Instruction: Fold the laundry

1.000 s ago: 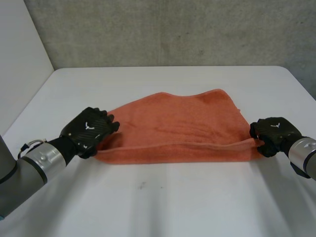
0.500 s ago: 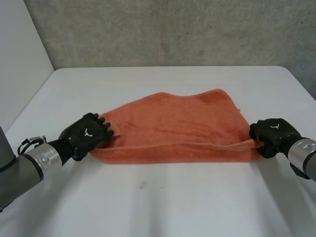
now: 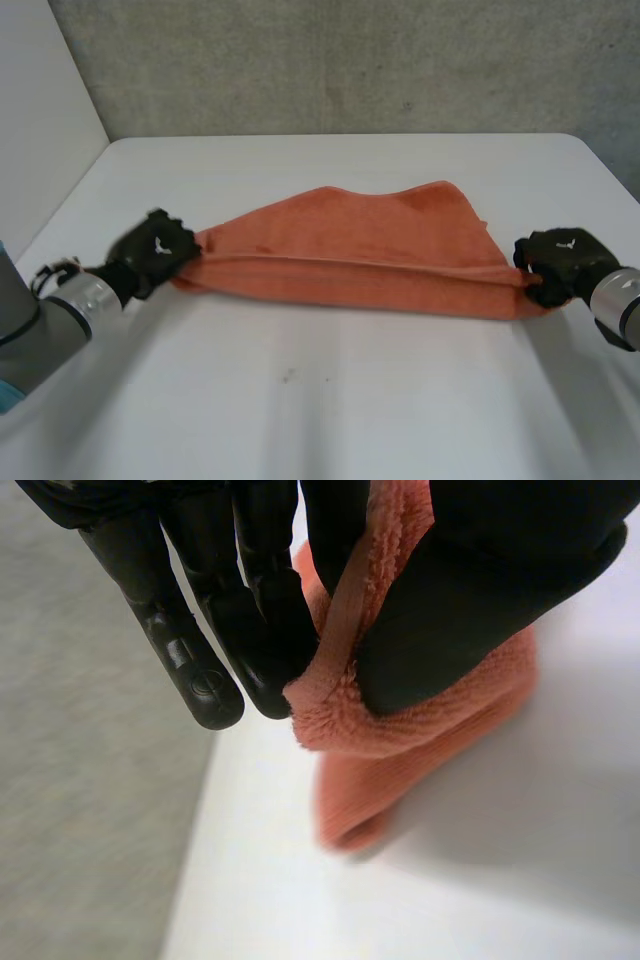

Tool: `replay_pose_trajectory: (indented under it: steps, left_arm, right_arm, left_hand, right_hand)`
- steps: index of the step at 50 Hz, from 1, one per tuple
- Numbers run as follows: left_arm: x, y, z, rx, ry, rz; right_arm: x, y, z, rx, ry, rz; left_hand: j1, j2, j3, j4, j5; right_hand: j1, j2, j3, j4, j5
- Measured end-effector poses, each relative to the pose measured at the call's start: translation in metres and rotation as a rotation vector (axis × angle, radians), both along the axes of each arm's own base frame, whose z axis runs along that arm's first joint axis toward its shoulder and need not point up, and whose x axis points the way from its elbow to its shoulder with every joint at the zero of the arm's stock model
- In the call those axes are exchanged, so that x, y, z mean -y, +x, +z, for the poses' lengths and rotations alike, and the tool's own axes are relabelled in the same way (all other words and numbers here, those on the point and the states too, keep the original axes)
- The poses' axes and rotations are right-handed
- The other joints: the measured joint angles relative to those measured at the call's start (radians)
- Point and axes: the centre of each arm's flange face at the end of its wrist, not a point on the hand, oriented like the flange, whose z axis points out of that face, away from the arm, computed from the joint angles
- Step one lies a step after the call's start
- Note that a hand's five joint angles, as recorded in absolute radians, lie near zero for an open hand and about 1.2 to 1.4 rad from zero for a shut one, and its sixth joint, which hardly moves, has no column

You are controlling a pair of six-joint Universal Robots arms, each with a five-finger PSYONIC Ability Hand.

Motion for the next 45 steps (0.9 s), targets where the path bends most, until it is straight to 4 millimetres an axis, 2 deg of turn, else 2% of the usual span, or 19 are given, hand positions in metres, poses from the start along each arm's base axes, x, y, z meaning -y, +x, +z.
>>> replay_pose_trajectory:
  steps: [6, 7, 9, 10, 11, 13, 17, 18, 21, 23, 26, 29, 33, 35, 36, 38, 40, 43, 45]
  left_arm:
    - [0.007, 0.013, 0.039, -0.012, -0.12, 0.168]
    - [0.006, 0.017, 0.056, -0.03, -0.158, 0.222]
    - [0.003, 0.02, 0.07, -0.05, -0.184, 0.261]
    - [-0.002, 0.023, 0.09, -0.092, -0.222, 0.302]
    - [-0.002, 0.023, 0.09, -0.092, -0.222, 0.302]
    - [-0.015, 0.027, 0.126, -0.186, -0.276, 0.351]
    - [-0.033, 0.03, 0.163, -0.312, -0.319, 0.369]
    - [-0.043, 0.031, 0.18, -0.374, -0.33, 0.366]
    - [-0.055, 0.031, 0.198, -0.445, -0.328, 0.356]
    - [-0.06, 0.031, 0.204, -0.472, -0.316, 0.352]
    - [-0.064, 0.031, 0.204, -0.486, -0.273, 0.355]
    - [-0.062, 0.032, 0.194, -0.476, -0.217, 0.368]
    - [-0.048, 0.033, 0.159, -0.431, -0.059, 0.411]
    - [-0.045, 0.033, 0.152, -0.422, -0.03, 0.419]
    - [-0.038, 0.034, 0.133, -0.399, 0.045, 0.438]
    - [-0.035, 0.034, 0.126, -0.391, 0.073, 0.445]
    - [-0.024, 0.034, 0.105, -0.368, 0.145, 0.462]
    - [-0.005, 0.032, 0.086, -0.351, 0.2, 0.47]
    - [0.007, 0.03, 0.082, -0.351, 0.202, 0.467]
  right_arm:
    - [-0.003, 0.0, 0.041, 0.004, -0.073, 0.0]
    - [-0.006, 0.001, 0.059, 0.005, -0.103, 0.001]
    - [-0.01, 0.001, 0.072, 0.007, -0.125, 0.001]
    - [-0.013, 0.001, 0.089, 0.008, -0.157, 0.001]
    - [-0.013, 0.001, 0.089, 0.008, -0.157, 0.001]
    - [-0.023, 0.001, 0.129, 0.01, -0.237, 0.003]
    - [-0.037, 0.002, 0.172, 0.01, -0.326, 0.004]
    - [-0.046, 0.002, 0.194, 0.01, -0.367, 0.006]
    - [-0.057, 0.003, 0.216, 0.011, -0.397, 0.01]
    - [-0.06, 0.003, 0.223, 0.011, -0.396, 0.011]
    - [-0.059, 0.003, 0.223, 0.008, -0.359, 0.014]
    - [-0.052, 0.004, 0.213, 0.004, -0.314, 0.016]
    - [-0.031, 0.008, 0.177, -0.012, -0.18, 0.031]
    - [-0.027, 0.009, 0.17, -0.016, -0.159, 0.034]
    - [-0.018, 0.012, 0.151, -0.027, -0.103, 0.046]
    - [-0.015, 0.013, 0.145, -0.03, -0.085, 0.049]
    - [-0.004, 0.017, 0.124, -0.041, -0.034, 0.058]
    - [0.016, 0.026, 0.105, -0.058, -0.034, 0.052]
    - [0.027, 0.032, 0.101, -0.065, -0.071, 0.042]
  left_hand:
    - [0.003, 0.009, 0.009, 0.008, 0.006]
    - [0.003, 0.01, 0.01, 0.009, 0.006]
    - [0.005, 0.011, 0.011, 0.011, 0.014]
    - [0.01, 0.011, 0.011, 0.011, 0.014]
    - [0.01, 0.011, 0.011, 0.011, 0.014]
    - [0.019, 0.013, 0.013, 0.012, 0.02]
    - [0.027, 0.013, 0.013, 0.012, 0.024]
    - [0.03, 0.014, 0.013, 0.012, 0.025]
    - [0.032, 0.014, 0.013, 0.012, 0.025]
    - [0.034, 0.014, 0.013, 0.012, 0.025]
    - [0.036, 0.014, 0.013, 0.012, 0.025]
    - [0.037, 0.014, 0.013, 0.012, 0.025]
    - [0.037, 0.014, 0.013, 0.012, 0.025]
    - [0.036, 0.014, 0.013, 0.012, 0.025]
    - [0.036, 0.014, 0.013, 0.012, 0.025]
    - [0.037, 0.014, 0.013, 0.012, 0.025]
    - [0.037, 0.014, 0.013, 0.012, 0.025]
    - [0.036, 0.014, 0.013, 0.012, 0.025]
    - [0.037, 0.014, 0.014, 0.012, 0.025]
  right_hand:
    - [0.0, 0.0, 0.0, 0.0, 0.0]
    - [0.0, 0.0, 0.001, 0.0, 0.0]
    - [0.0, 0.0, 0.001, 0.0, 0.0]
    - [0.0, 0.0, 0.001, 0.0, 0.0]
    - [0.0, 0.0, 0.001, 0.0, 0.0]
    - [0.0, 0.0, 0.001, 0.0, 0.0]
    - [0.0, 0.003, 0.001, 0.0, 0.0]
    - [0.0, 0.003, 0.001, 0.0, 0.0]
    - [0.0, 0.003, 0.001, 0.0, 0.0]
    - [0.0, 0.003, 0.001, 0.0, 0.001]
    - [0.0, 0.003, 0.001, 0.0, 0.001]
    - [0.0, 0.003, 0.001, 0.0, 0.001]
    - [0.0, 0.003, 0.001, 0.0, 0.001]
    - [0.0, 0.003, 0.001, 0.0, 0.001]
    - [0.0, 0.003, 0.001, 0.0, 0.001]
    - [0.0, 0.003, 0.001, 0.0, 0.001]
    - [0.0, 0.003, 0.001, 0.0, 0.001]
    - [0.0, 0.003, 0.001, 0.0, 0.001]
    - [0.0, 0.003, 0.001, 0.0, 0.001]
